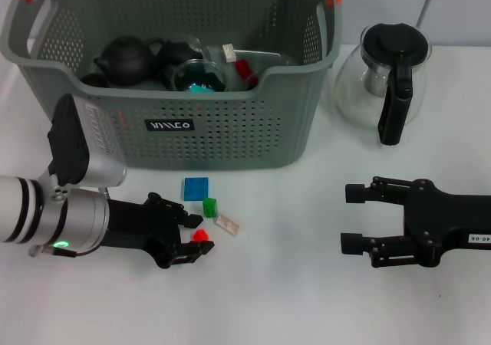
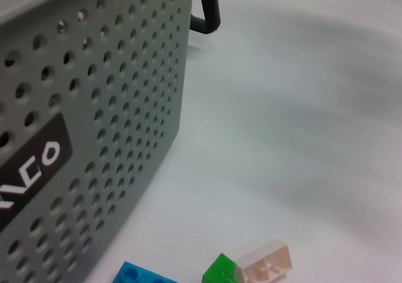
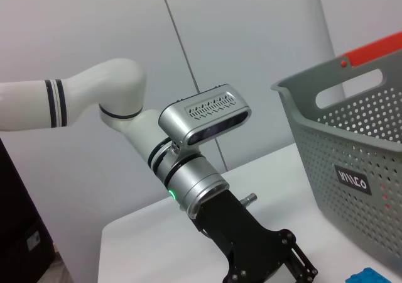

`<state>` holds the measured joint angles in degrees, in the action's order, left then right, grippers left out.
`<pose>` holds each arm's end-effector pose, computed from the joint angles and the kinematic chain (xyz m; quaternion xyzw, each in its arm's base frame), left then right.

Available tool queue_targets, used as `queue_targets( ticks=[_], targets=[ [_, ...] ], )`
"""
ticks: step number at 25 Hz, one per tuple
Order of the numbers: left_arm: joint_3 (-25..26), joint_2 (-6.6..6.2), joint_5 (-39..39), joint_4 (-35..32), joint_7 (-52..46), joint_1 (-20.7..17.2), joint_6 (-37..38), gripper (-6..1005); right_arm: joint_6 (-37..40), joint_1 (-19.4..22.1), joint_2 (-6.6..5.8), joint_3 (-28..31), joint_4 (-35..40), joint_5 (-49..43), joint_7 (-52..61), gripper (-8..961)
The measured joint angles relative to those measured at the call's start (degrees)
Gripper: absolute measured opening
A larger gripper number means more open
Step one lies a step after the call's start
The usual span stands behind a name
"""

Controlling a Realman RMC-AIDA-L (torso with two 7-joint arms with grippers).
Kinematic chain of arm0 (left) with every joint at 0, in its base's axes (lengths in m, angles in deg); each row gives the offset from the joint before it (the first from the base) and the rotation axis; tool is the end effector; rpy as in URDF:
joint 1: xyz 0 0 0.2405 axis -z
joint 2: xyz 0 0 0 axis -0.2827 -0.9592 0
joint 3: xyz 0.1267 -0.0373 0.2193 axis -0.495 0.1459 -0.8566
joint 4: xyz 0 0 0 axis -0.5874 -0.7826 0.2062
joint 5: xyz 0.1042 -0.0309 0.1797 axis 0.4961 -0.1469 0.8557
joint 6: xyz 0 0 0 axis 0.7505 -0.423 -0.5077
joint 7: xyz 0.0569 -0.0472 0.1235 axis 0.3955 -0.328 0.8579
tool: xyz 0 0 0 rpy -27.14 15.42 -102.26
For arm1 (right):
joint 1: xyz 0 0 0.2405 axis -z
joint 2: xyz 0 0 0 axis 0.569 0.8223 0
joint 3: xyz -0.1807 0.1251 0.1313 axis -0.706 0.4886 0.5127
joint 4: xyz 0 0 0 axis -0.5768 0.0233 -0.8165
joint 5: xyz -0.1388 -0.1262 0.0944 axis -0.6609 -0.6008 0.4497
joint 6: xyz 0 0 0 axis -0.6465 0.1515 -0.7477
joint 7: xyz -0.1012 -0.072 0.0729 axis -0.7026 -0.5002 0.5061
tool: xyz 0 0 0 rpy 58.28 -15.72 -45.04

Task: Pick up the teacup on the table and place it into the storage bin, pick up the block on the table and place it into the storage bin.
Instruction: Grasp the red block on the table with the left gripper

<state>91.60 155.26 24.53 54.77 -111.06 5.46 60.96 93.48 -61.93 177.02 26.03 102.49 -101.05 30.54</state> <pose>-0.2726 0.3142 -0.0501 -0.9757 -0.1718 -0.0140 0.1351 0.2557 0.2914 -0.0039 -0.9406 0.1970 0.2757 0.0212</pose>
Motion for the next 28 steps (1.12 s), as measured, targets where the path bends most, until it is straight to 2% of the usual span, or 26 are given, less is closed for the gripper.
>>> queue_targets(
  ticks=[9, 19, 25, 28],
  targets=[
    [-0.31, -0.02, 0.00, -0.50, -1.54, 0.31, -1.44, 432, 0.17, 0.00, -0.05, 0.00, 0.00, 0.00, 0.00, 915],
    [-0.01, -0.60, 0.00, -0.31, -4.94, 0.69, -1.23, 259, 0.33, 0.00, -0.09, 0.00, 0.00, 0.00, 0.00, 915],
    [0.06, -0.77, 0.00, 0.05, -5.44, 0.70, -0.18, 183, 0.33, 0.00, -0.09, 0.00, 0.00, 0.00, 0.00, 914],
    [0.73, -0.78, 0.00, 0.88, -5.46, 0.70, 1.48, 190, 0.32, 0.00, -0.09, 0.00, 0.00, 0.00, 0.00, 914]
  ],
)
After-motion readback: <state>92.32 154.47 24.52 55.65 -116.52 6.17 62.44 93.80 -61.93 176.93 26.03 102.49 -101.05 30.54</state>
